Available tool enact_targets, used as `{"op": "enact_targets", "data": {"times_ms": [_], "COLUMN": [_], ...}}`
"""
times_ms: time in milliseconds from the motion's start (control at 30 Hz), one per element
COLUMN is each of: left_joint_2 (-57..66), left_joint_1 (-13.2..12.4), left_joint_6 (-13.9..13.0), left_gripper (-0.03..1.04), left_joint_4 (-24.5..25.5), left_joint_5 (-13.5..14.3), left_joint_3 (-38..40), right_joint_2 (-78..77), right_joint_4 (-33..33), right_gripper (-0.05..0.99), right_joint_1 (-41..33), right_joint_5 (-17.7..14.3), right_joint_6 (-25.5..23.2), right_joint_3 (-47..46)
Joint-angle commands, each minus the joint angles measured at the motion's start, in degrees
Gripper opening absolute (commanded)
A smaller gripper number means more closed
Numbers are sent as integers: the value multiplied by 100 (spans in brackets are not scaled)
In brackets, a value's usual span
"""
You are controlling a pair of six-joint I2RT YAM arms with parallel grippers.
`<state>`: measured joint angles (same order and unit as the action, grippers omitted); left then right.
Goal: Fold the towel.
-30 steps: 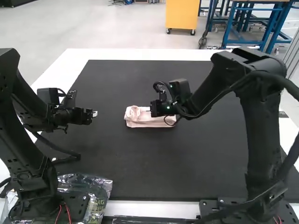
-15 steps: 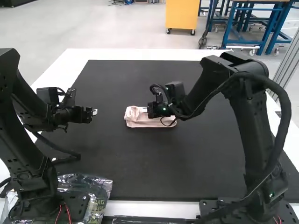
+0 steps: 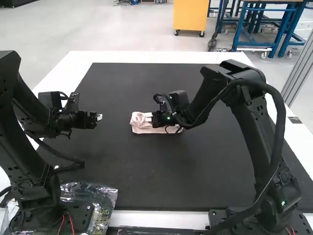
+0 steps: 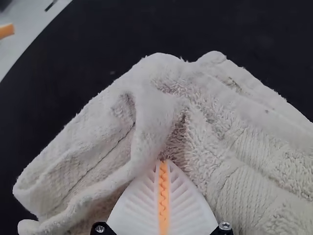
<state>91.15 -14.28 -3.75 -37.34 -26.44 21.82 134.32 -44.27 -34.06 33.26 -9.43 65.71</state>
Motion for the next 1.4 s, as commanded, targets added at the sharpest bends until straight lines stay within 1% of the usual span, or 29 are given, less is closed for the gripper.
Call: {"op": "enact_targets", "data": {"times_ms": [0, 67, 167, 267, 367, 433, 567, 700, 767, 833, 867, 900, 933, 967, 1000, 1033, 1100, 1167, 1267, 1333, 1367], "left_joint_2": [-89, -89, -124, -256, -493, -660, -994, -1346, -1548, -1759, -1873, -1996, -2137, -2278, -2453, -2629, -3042, -3482, -4194, -4651, -4888], "left_joint_1": [13, 13, 13, 13, 57, 189, 558, 927, 1103, 1253, 1314, 1367, 1411, 1446, 1472, 1472, 1472, 1455, 1455, 1455, 1455], "left_joint_6": [102, 111, 217, 419, 639, 797, 1131, 1377, 1421, 1526, 1535, 1544, 1544, 1535, 1526, 1517, 1517, 1517, 1517, 1526, 1526], "left_gripper": [97, 97, 97, 97, 97, 97, 97, 97, 97, 97, 97, 97, 97, 97, 97, 97, 97, 97, 97, 97, 97], "left_joint_4": [-45, -45, -151, -186, -124, -10, 412, 772, 983, 1194, 1326, 1449, 1563, 1651, 1748, 1827, 2003, 2117, 2363, 2530, 2583], "left_joint_5": [-99, -99, -134, -134, -125, -107, -81, 16, 24, 60, 77, 86, 183, 288, 323, 341, 341, 341, 350, 402, 490], "left_joint_3": [-47, -38, -12, 68, 226, 393, 832, 1289, 1562, 1834, 1966, 2089, 2212, 2309, 2388, 2458, 2529, 2520, 2449, 2362, 2300], "right_joint_2": [252, 261, 147, -257, -723, -1040, -1760, -2604, -3140, -3773, -4125, -4476, -4819, -5188, -5540, -5874, -6498, -7166, -8299, -9011, -9336], "right_joint_4": [147, 156, 156, 164, 419, 586, 999, 1474, 1685, 1887, 1984, 2045, 2116, 2168, 2203, 2291, 2458, 2634, 2669, 2731, 2810], "right_gripper": [-3, -3, -2, -2, -2, -2, -2, -2, 0, 17, 29, 46, 66, 80, 89, 91, 91, 91, 91, 91, 91], "right_joint_1": [-83, -65, -30, 14, 84, 172, 383, 682, 884, 1112, 1227, 1341, 1455, 1569, 1684, 1789, 2027, 2246, 2571, 2774, 2879], "right_joint_5": [-56, -56, -38, -38, -38, -38, -38, -38, -38, -47, -82, -161, -302, -408, -504, -619, -733, -935, -1146, -1172, -1216], "right_joint_6": [284, 302, 178, 20, -103, -182, -235, -322, -437, -498, -516, -525, -525, -525, -516, -516, -516, -489, -498, -498, -507], "right_joint_3": [108, 73, 3, -50, -15, -6, -6, 38, 56, 56, 47, 29, 12, -6, -32, -59, -138, -278, -604, -806, -894]}}
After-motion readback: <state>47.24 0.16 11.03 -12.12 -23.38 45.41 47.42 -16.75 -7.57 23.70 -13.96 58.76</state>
